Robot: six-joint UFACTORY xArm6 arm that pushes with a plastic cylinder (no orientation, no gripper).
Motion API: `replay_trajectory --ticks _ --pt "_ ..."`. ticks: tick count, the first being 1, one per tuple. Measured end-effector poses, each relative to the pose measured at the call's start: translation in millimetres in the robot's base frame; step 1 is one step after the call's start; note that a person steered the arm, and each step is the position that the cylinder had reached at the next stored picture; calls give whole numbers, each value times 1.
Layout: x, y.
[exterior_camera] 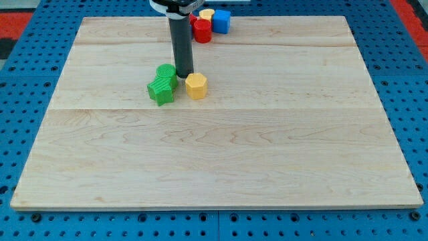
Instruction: Push the blue cube along with red star and yellow heart towards top left
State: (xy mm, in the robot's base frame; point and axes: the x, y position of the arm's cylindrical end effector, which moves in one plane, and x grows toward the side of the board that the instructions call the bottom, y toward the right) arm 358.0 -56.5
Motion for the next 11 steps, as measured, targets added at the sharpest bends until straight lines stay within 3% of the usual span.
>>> replay_trajectory --ticks 1,2,4,5,7,10,11 --pt "0 1" --pt "-14 46" --pt "-123 147" --pt "-165 137" --pt "-165 107" --pt "-165 -22" --pt "-165 -15"
